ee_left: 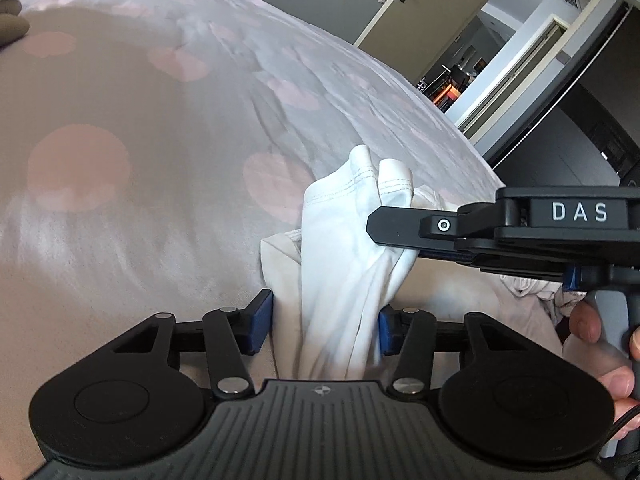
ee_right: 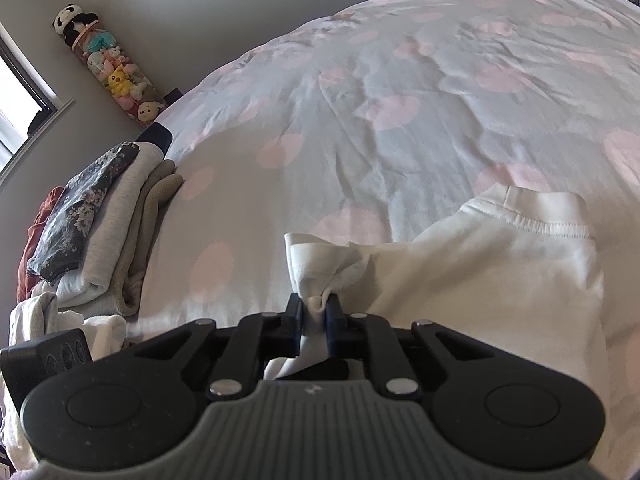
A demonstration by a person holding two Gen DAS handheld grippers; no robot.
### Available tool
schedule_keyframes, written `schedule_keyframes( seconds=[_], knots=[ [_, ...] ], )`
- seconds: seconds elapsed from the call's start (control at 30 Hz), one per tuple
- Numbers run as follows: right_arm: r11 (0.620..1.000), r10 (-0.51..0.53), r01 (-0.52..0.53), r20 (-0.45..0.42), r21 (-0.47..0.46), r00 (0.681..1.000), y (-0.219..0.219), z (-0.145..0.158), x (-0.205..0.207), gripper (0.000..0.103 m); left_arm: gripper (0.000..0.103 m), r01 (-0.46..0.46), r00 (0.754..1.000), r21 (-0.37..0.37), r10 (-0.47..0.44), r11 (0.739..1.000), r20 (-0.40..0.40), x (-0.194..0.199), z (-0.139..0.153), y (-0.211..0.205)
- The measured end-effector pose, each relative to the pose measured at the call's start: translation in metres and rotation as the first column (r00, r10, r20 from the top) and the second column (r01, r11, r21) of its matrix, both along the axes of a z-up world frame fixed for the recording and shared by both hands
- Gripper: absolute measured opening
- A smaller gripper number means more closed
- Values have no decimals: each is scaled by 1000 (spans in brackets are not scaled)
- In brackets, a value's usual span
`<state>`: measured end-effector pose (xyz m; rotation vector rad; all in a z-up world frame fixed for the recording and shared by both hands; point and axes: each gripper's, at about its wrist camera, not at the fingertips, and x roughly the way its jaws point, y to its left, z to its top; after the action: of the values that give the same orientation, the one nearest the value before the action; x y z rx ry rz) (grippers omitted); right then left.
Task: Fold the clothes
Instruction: 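Grasp the strip end with the left gripper while the right gripper grasps beside it, then lift the held strip end with both grippers and carry it toward the clothes stacks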
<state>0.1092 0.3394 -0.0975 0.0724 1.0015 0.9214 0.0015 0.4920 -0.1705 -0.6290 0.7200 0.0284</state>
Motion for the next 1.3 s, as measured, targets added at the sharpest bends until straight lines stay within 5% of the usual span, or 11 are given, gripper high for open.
schedule_keyframes(
  seconds=[0.17,0.43,0.63,0.77,0.9,1.03,1.13,1.3],
  knots=[
    [1000,3,-3,17,4,1000,0,5,-2,22,29,-22,1000,5,22,1000,5,2,-2,2],
    [999,-44,46,87,-21,995,-37,17,2,35,29,-47,999,-28,48,998,7,4,-4,9],
    [978,-165,174,88,-114,982,-95,-4,37,52,29,-59,998,-60,60,996,8,4,-7,15],
    [970,-195,202,64,-135,979,-113,-22,56,63,29,-60,998,-64,61,996,14,6,-9,17],
    [981,-174,174,-1,-89,985,-110,-34,68,63,29,-55,998,-64,57,996,24,7,-11,19],
    [988,-151,148,-65,-42,986,-108,-47,80,32,25,-49,998,-39,50,998,30,9,-11,18],
    [991,-127,125,-28,-54,992,-101,-42,72,13,14,-37,999,4,37,999,32,11,-8,15],
    [989,-128,131,46,-67,991,-100,-26,60,7,6,-29,998,68,25,997,52,7,8,8]
  ],
)
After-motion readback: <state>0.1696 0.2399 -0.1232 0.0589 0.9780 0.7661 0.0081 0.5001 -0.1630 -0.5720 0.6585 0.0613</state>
